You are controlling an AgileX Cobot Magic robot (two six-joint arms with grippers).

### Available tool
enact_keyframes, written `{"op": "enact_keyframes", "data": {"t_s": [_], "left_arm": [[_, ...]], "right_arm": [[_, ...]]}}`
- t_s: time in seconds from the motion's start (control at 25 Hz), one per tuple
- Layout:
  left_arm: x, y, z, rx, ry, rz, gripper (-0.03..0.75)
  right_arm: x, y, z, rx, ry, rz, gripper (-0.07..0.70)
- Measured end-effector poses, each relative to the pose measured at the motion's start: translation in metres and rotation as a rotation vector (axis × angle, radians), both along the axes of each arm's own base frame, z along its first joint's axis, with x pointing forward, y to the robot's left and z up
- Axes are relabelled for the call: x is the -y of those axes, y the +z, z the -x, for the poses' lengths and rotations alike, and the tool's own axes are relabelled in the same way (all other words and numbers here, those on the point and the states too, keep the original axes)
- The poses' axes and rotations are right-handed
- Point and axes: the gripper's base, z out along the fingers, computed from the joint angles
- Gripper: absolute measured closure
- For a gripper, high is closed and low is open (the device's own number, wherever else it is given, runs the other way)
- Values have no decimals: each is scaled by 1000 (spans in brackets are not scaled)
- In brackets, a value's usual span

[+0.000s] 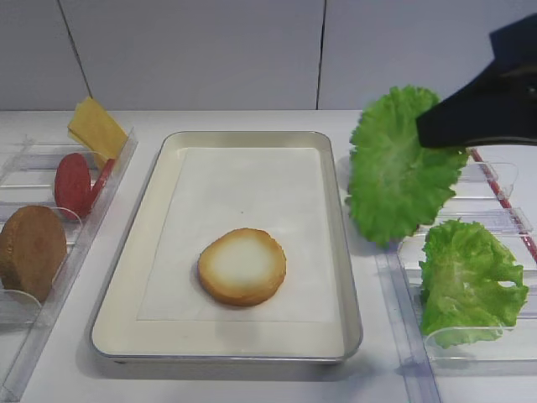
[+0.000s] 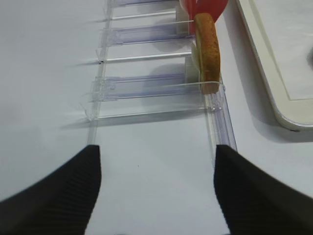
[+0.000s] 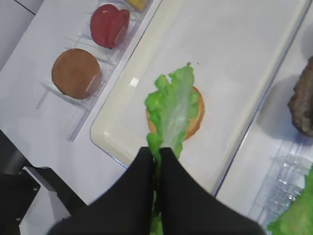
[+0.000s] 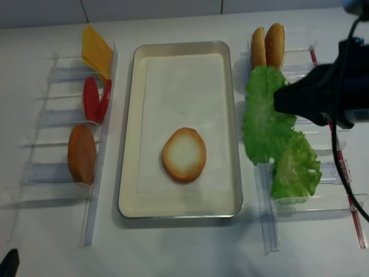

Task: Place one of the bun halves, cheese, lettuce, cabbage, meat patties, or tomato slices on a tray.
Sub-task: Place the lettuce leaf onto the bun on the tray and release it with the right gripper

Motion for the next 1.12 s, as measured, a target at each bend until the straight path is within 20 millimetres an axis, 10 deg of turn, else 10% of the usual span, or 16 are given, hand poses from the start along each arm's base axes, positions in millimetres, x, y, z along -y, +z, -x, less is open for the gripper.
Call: {"op": "enact_keyframes", "data": {"t_s": [0.72,1.12], "left_arm": [[0,0,0,0,0,0,225],[0,0,0,0,0,0,225]], "right_arm": [[-136,-47,-35,-79,158,73,611],[-165,-83,-69,-191,112,97,611]]}}
